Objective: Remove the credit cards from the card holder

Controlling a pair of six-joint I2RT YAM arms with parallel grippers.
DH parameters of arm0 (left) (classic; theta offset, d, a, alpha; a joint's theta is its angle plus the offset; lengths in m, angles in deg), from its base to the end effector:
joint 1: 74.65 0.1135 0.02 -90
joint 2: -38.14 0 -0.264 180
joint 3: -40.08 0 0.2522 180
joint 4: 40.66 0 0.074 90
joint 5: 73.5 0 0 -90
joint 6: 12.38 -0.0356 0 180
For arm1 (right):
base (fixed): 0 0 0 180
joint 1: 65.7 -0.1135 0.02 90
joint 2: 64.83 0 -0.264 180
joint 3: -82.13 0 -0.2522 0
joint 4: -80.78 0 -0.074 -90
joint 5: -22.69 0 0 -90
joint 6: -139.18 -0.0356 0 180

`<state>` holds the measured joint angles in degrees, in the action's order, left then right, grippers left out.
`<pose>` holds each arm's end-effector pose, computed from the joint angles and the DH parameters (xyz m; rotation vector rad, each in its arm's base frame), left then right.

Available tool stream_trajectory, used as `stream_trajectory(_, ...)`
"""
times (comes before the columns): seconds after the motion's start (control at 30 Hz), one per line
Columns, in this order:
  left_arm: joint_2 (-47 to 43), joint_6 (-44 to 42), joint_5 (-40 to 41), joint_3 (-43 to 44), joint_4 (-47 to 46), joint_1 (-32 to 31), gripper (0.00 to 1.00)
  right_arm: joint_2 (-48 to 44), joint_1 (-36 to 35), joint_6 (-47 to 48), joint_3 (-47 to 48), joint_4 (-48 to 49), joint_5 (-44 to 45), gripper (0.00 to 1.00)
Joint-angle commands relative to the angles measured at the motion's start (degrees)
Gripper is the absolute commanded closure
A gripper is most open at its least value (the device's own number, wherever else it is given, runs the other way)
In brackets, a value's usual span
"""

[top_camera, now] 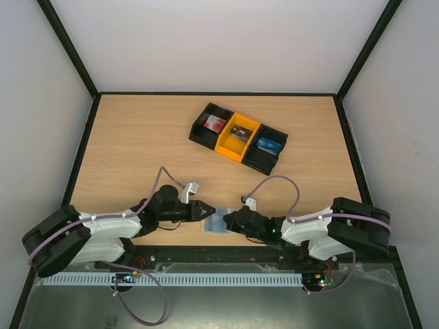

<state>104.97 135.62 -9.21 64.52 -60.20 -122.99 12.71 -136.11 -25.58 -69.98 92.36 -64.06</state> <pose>0.1215 -0.1598 0.1450 0.1536 2.3230 -1.5378 0.0732 0.1996 0.1115 0.1332 2.5711 1.1743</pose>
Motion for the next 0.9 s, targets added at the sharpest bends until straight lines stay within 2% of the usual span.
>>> stream_trajectory(0.0, 5.08, 2.14, -2.12, 3.66, -6.88, -2.58, 0.63, -0.28, -0.34, -0.74, -1.60, -0.24, 1.98, 0.96)
stream_trajectory(0.17, 12.59, 5.50, -3.01, 3.03, -17.73, -3.30, 0.62, -0.06, -0.34, -1.04, -2.03, 0.89, 1.58, 0.96)
stream_trajectory(0.43, 19.52, 3.68, -3.57, 3.38, -16.73, -3.32, 0.59, -0.40, -0.34, -0.76, -2.35, 0.95, 1.65, 0.96)
stream_trajectory(0.7, 10.99, -2.72, 3.41, 3.91, 0.46, -3.27, 0.59, -1.54, -0.34, -0.61, -2.95, 0.66, 2.35, 0.97)
stream_trajectory(0.87, 6.31, -4.44, 7.48, 3.76, 6.26, -3.32, 0.57, -1.63, -0.34, -0.64, -3.06, 0.82, 2.60, 0.97)
